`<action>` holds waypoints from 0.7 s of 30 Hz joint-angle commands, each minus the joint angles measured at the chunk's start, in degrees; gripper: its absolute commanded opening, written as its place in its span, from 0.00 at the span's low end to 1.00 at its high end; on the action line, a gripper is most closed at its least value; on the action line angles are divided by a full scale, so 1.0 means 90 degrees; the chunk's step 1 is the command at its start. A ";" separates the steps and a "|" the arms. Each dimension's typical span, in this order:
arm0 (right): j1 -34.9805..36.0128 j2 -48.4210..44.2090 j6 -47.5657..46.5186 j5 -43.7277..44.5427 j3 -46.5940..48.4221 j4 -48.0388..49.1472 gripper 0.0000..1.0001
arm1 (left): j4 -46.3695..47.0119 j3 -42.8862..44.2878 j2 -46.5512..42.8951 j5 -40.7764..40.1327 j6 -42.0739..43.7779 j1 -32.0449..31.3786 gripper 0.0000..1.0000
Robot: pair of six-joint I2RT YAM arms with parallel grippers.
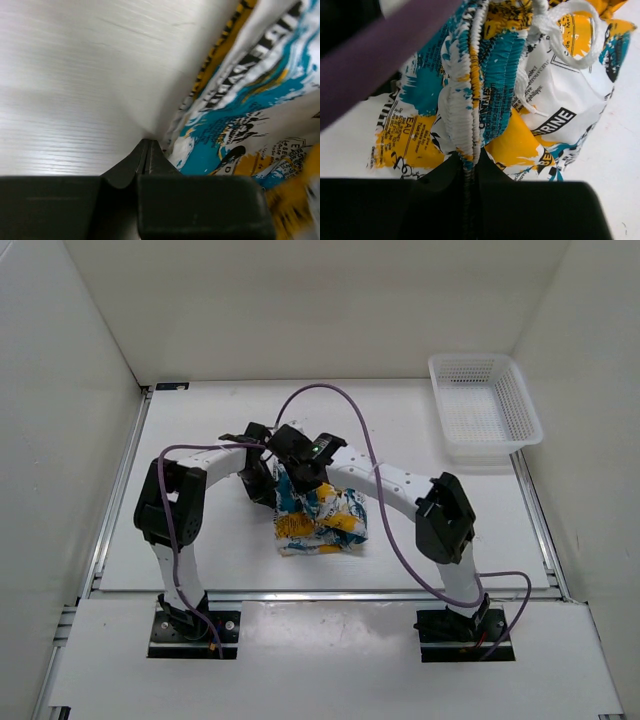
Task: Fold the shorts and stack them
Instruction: Fold the shorts
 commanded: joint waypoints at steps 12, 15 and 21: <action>-0.0209 -0.1569 0.0503 -0.0204 -0.0696 0.0387 0.86 | -0.0912 0.0911 -0.1042 -0.0374 0.0552 0.0824 0.44; -0.0531 -0.2370 0.0748 -0.0281 -0.1800 0.0720 0.39 | -0.1126 0.1224 -0.1413 -0.0500 0.0611 0.0688 0.27; -0.1039 -0.2782 0.1157 -0.0993 -0.3304 0.1159 0.05 | -0.1186 0.2005 -0.1464 -0.0072 0.0835 -0.0239 0.10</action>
